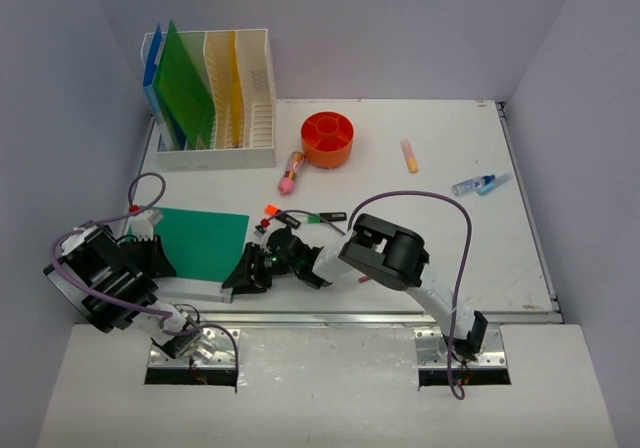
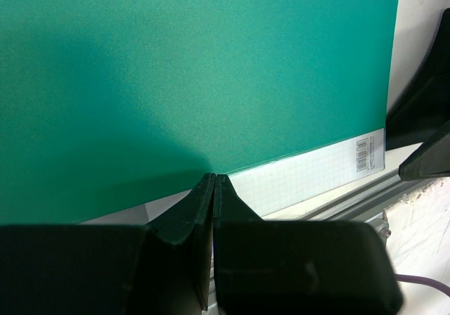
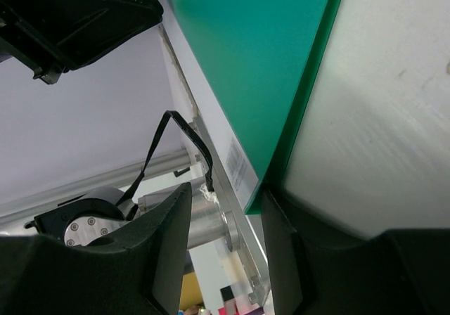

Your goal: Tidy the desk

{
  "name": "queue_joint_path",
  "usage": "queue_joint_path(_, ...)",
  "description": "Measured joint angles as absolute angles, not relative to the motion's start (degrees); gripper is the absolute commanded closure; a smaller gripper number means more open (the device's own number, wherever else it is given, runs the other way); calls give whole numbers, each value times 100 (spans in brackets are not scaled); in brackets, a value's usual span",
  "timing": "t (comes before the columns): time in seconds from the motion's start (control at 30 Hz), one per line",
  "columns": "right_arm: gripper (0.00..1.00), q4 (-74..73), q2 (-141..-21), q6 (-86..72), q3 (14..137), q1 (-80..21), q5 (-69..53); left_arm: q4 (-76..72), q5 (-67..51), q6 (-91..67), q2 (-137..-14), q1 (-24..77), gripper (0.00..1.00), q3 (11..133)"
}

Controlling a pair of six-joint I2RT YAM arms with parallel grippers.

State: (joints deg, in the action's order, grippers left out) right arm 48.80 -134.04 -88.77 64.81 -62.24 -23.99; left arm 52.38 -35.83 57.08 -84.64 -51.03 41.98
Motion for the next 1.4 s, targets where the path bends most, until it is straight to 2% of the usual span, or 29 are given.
queue_joint_path(0.2,56,4923,-13488,-8939,6533,-6226,-2398,5239,-3583,5712,-8464,-5103,100,4198)
queue_joint_path(0.33,62,5018,-13625,-9033,6695,-6225,-2396,5248,-3571,5747,-8464,-5103,100,4191)
queue_joint_path(0.47,73,5176,-13968,-9186,7113,-6225,-2394,5283,-3516,5882,-8460,-5103,100,4048)
queue_joint_path(0.53,88,5286,-14117,-9243,7254,-6226,-2390,5354,-3507,5941,-8451,-5103,100,3988)
queue_joint_path(0.63,99,5401,-14197,-9281,7308,-6224,-2381,5405,-3513,5995,-8439,-5103,99,3972)
queue_joint_path(0.67,100,5440,-14207,-9297,7308,-6223,-2385,5416,-3520,6009,-8438,-5103,93,3973)
queue_joint_path(0.8,100,5723,-14210,-9428,7184,-6186,-2473,5551,-3603,6057,-8436,-5104,57,4037)
queue_joint_path(0.87,100,5974,-14210,-9552,7078,-6132,-2565,5782,-3722,6061,-8460,-5122,43,4227)
queue_joint_path(1.03,100,6881,-14198,-10044,6666,-5706,-2865,6380,-4321,5953,-8486,-5192,35,5535)
queue_joint_path(1.13,100,7163,-14193,-10327,6523,-5401,-2882,6615,-4734,5767,-8371,-5212,34,6124)
queue_joint_path(1.4,100,7379,-14193,-11053,6640,-5144,-2788,7012,-5197,4972,-7866,-5214,35,6428)
